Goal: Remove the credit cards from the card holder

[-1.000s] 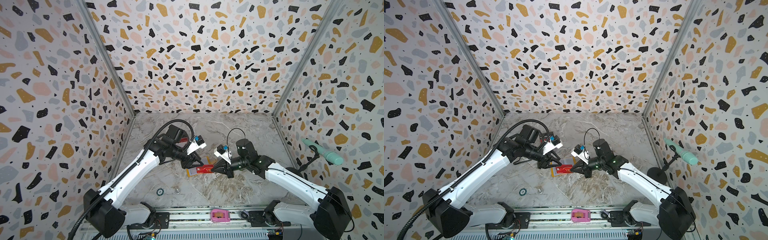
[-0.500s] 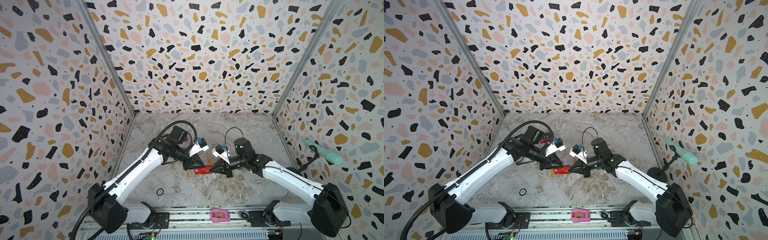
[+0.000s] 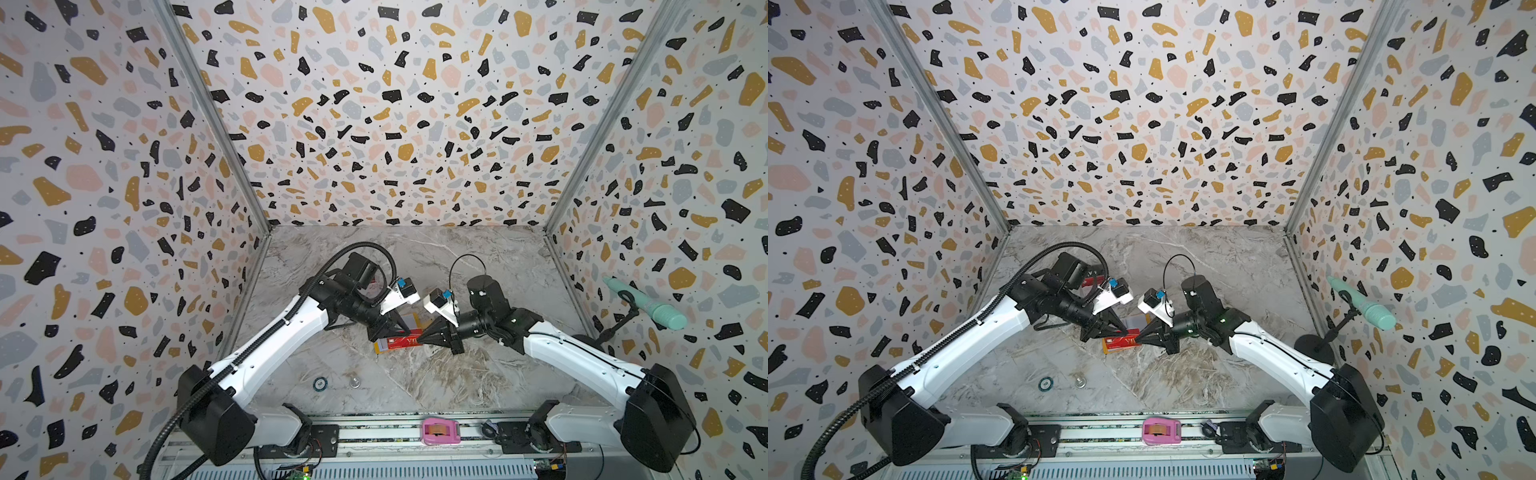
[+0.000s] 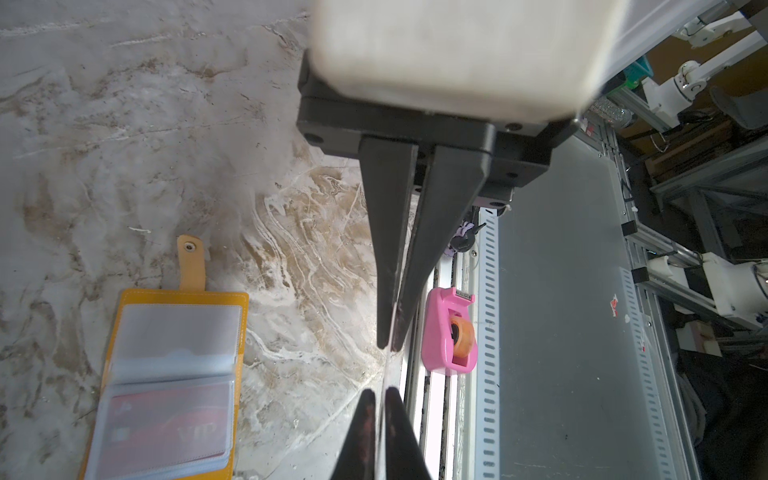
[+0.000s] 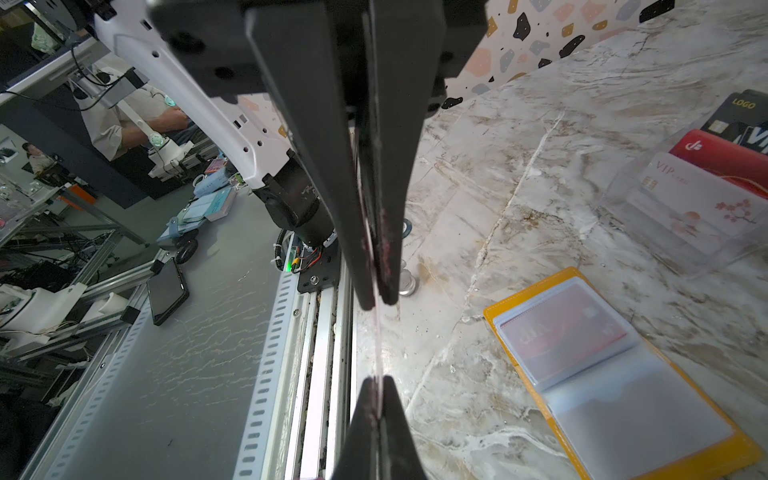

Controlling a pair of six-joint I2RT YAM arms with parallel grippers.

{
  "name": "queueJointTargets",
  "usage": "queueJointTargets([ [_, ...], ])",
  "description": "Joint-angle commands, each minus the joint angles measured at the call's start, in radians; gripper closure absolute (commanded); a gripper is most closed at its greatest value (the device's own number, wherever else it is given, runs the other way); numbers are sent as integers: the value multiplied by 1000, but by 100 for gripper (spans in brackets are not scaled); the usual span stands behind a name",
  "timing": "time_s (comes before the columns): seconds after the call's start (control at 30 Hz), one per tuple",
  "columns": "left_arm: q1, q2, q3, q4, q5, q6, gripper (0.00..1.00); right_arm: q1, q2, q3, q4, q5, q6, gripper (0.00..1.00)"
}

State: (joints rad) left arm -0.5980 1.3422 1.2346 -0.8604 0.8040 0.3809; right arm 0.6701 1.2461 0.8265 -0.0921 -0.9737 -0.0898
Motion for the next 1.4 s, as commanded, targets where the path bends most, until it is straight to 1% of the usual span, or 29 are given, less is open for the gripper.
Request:
queueJointTargets([
  [0.0, -8, 2, -13, -4, 17, -1, 94, 3, -20, 19, 28, 9, 11, 100],
  [0.13, -8, 1, -17, -3, 11, -4, 99, 3, -27, 14, 39, 24, 18, 100],
  [0.23, -9, -3, -18, 3, -8, -6, 100, -2, -30, 8, 52, 43, 44, 100],
  [0.4, -8, -22, -57, 78, -82, -35, 100, -17, -36, -3, 64, 80, 80, 71],
  [0.5, -9, -27, -84, 124, -162, -53, 100, -21, -49, -12, 68, 108, 89, 59],
  [0.57, -7, -24, -97, 169, -240, -87, 100, -25, -60, -18, 67, 132, 94, 54],
  [0.6, -6, -22, -101, 181, -267, -85, 100, -27, -66, -22, 66, 146, 100, 51],
  [0.8, 20, -27, -127, 266, -410, -92, 100, -48, -104, -47, 73, 195, 121, 40],
  [0.87, 39, -29, -139, 294, -442, -83, 100, -53, -114, -56, 80, 213, 125, 39],
  [1.0, 100, -38, -165, 349, -419, -33, 100, -61, -125, -61, 79, 244, 128, 37],
  [1.03, 112, -40, -171, 358, -402, -7, 100, -63, -125, -61, 78, 250, 128, 36],
  [1.1, 142, -40, -175, 354, -332, 79, 100, -67, -125, -62, 77, 260, 128, 35],
  [1.2, 176, -31, -167, 344, -285, 174, 100, -69, -125, -63, 81, 271, 131, 34],
  [1.37, 253, -15, -142, 343, -274, 284, 100, -70, -124, -58, 89, 279, 138, 33],
])
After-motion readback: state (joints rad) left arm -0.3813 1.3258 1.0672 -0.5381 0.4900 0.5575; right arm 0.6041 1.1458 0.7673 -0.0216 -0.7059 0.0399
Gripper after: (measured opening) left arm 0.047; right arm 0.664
